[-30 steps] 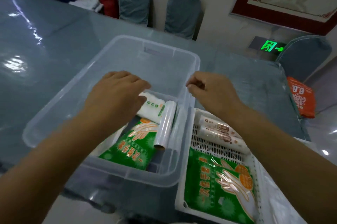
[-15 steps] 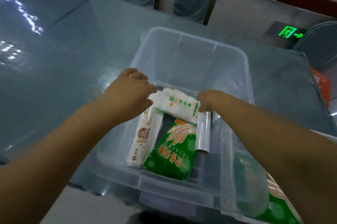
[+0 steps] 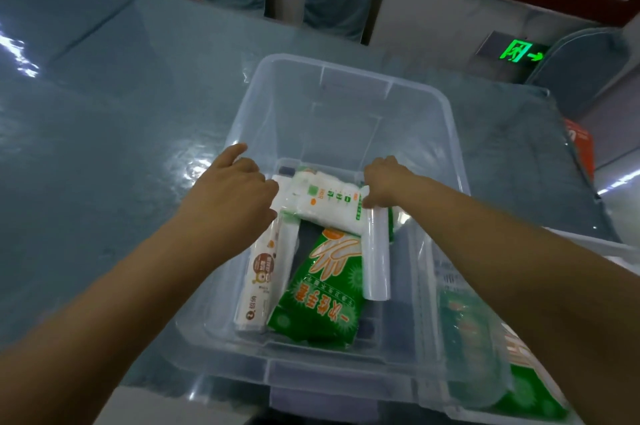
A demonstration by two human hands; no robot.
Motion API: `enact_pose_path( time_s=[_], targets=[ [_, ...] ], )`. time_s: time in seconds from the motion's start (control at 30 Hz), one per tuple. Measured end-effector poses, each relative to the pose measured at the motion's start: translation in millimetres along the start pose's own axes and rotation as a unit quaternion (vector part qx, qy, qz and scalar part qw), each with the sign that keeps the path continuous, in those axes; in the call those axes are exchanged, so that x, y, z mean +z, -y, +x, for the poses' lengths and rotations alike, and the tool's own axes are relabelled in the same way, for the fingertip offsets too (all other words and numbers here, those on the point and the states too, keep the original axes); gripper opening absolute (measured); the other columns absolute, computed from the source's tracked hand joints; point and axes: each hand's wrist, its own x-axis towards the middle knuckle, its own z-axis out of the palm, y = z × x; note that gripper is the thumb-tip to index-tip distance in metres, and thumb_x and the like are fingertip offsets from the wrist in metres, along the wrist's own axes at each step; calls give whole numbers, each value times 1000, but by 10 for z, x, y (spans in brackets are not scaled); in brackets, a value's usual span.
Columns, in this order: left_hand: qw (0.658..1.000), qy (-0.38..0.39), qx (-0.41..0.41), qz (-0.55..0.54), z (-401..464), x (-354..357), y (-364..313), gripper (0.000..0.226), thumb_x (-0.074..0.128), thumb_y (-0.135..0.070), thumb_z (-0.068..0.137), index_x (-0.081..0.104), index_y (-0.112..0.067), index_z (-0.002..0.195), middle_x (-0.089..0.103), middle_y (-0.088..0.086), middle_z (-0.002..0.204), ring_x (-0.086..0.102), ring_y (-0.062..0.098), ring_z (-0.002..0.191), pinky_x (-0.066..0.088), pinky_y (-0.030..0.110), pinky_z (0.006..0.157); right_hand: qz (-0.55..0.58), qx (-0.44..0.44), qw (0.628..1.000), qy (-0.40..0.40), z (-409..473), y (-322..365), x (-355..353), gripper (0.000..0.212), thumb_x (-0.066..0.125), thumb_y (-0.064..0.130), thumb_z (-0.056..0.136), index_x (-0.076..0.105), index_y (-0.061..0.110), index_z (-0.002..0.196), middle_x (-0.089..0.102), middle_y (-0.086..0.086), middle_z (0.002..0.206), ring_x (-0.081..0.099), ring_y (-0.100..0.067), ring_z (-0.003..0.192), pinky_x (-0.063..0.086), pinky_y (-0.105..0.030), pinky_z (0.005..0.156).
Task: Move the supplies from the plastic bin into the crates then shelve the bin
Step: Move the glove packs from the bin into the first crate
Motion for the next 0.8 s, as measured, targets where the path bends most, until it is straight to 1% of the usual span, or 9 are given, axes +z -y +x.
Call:
enact_pose_path(
  time_s=[0.13,0.2,0.3,0.4,0.47,0.57,0.63,0.7,0.8],
  targets=[
    [1000,16,6,-10,7,-81,-18,38,43,-47,87,60,-26,114,68,-5,110,50,14,118,5,36,115,126,-37,991,-23,-304,-17,-226,35,62,32,85,60,4,107,60,-14,111,56,-26,94,40,-30,71],
    [999,33,17,-34,21,-164,-45,41,44,-50,87,56,-30,120,65,-6,116,49,15,119,17,34,112,177,-53,981,-57,-534,-76,-319,23,65,29,83,60,9,94,63,-13,105,55,-24,87,42,-30,69],
    [988,67,24,-134,99,-350,-190,52,51,-53,84,43,-34,132,60,-6,124,51,17,116,38,32,95,291,-49,944,-149,-938,-286,-435,18,70,25,79,53,19,74,64,-9,98,60,-24,88,48,-31,68],
    [969,58,35,-239,254,-560,-469,73,59,-53,79,27,-32,141,51,-5,137,49,19,120,41,32,93,459,-45,858,-226,-1379,-570,-519,20,72,16,78,54,19,69,66,-11,91,63,-17,76,52,-21,60],
    [954,37,41,-293,377,-705,-726,83,64,-54,74,23,-32,142,49,-5,139,50,19,119,41,31,92,581,-56,773,-250,-1653,-803,-513,19,70,8,80,57,17,69,66,-12,94,66,-19,79,59,-26,68],
    [938,0,44,-343,574,-931,-1169,70,70,-49,69,35,-32,127,60,-2,116,57,20,92,46,32,75,705,-66,651,-272,-1998,-1233,-387,17,65,2,82,57,13,73,64,-9,95,68,-24,86,60,-32,68],
    [940,-15,39,-339,686,-1080,-1457,59,69,-48,67,42,-32,117,61,-2,105,54,19,81,39,30,66,741,-55,611,-273,-2184,-1541,-225,17,62,-2,82,56,12,75,65,-6,98,68,-24,89,60,-33,70],
    [953,-28,52,-298,793,-1219,-1754,55,68,-52,64,43,-36,111,60,-6,101,50,16,76,36,29,63,737,-39,619,-269,-2334,-1863,12,24,60,-10,80,56,14,85,64,-4,100,67,-22,90,59,-29,71],
    [974,-39,94,-201,977,-1380,-2237,53,68,-55,64,46,-32,107,60,-5,103,57,20,85,35,29,63,667,-39,709,-225,-2516,-2308,432,59,65,-13,74,51,25,116,58,-4,109,63,-18,95,56,-21,72]
  ],
)
